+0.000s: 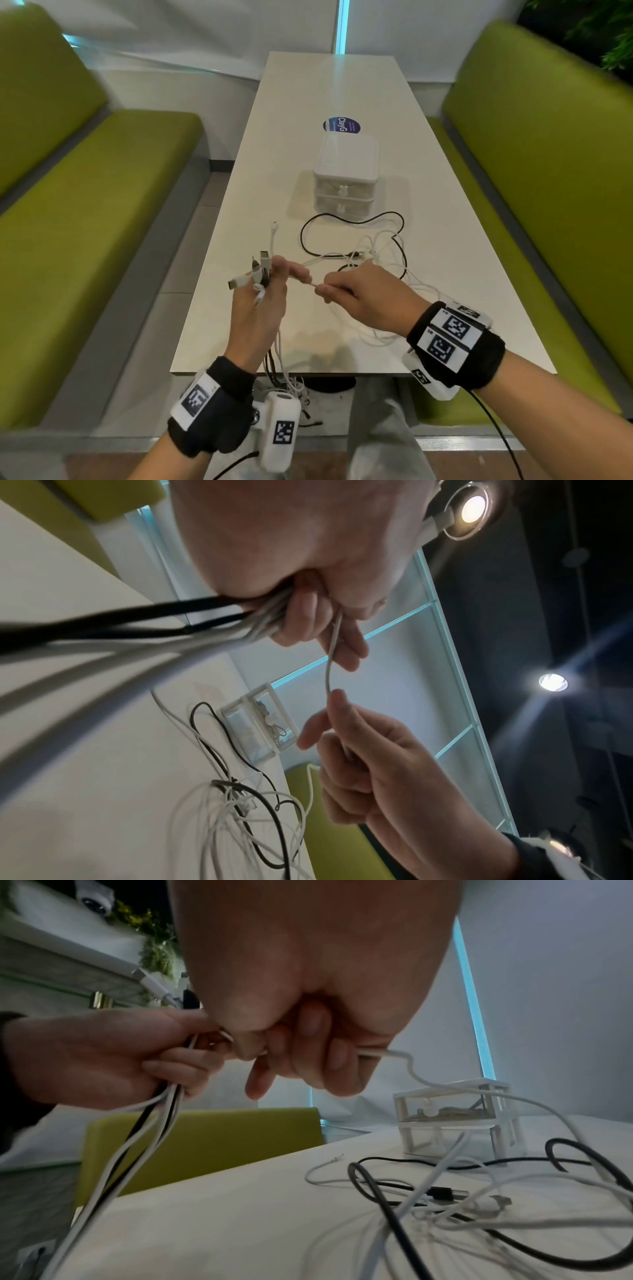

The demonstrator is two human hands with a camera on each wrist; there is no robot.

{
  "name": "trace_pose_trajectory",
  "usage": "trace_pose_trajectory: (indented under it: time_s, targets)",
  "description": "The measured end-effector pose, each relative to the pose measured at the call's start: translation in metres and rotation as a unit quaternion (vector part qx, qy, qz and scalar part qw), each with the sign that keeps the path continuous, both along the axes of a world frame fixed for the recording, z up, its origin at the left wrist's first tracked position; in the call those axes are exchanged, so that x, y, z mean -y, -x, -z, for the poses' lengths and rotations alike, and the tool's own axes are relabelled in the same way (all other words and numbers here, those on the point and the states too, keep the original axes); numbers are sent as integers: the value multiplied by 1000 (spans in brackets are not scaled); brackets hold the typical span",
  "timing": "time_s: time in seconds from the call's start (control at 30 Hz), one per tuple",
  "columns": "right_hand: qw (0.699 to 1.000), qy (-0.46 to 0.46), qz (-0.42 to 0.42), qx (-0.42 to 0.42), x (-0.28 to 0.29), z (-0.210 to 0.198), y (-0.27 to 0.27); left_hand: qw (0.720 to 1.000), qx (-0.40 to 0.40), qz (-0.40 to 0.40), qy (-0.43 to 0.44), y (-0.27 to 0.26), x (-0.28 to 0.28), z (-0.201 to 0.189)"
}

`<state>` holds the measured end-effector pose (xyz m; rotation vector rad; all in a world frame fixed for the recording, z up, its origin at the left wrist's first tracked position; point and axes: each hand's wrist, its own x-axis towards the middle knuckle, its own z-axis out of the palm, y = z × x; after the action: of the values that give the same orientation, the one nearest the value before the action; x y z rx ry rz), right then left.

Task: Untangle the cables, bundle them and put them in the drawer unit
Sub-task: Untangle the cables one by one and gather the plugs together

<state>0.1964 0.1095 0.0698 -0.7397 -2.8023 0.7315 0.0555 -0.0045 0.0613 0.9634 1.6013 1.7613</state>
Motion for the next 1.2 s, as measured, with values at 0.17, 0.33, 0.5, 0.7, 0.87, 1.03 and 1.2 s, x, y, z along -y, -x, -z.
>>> trace_pose_trajectory:
  time_s: [0.17, 0.33, 0.5, 0.7, 0.87, 1.03, 1.2]
  targets:
    - [999, 8, -36, 38, -1, 6, -2, 996, 73, -27, -50, 7, -2, -6]
    - [991, 30, -58, 118, -5, 4, 2, 995, 84, 0, -50, 3, -1, -8]
    - [987, 55, -80, 127, 5, -4, 16, 989, 147, -1, 16, 0, -1, -5]
    - [946, 316, -44, -57, 27, -11, 47, 993, 92, 1, 68, 7, 1, -5]
    - [914, 397, -51, -72, 26, -3, 64, 997, 61, -17, 42, 14, -8, -15]
    - [881, 464, -4, -91, 18, 1, 69, 998, -35, -40, 15, 21, -22, -16]
    - [899, 436, -6, -41, 14, -2, 66, 998, 9, -10, 65, 34, -22, -20]
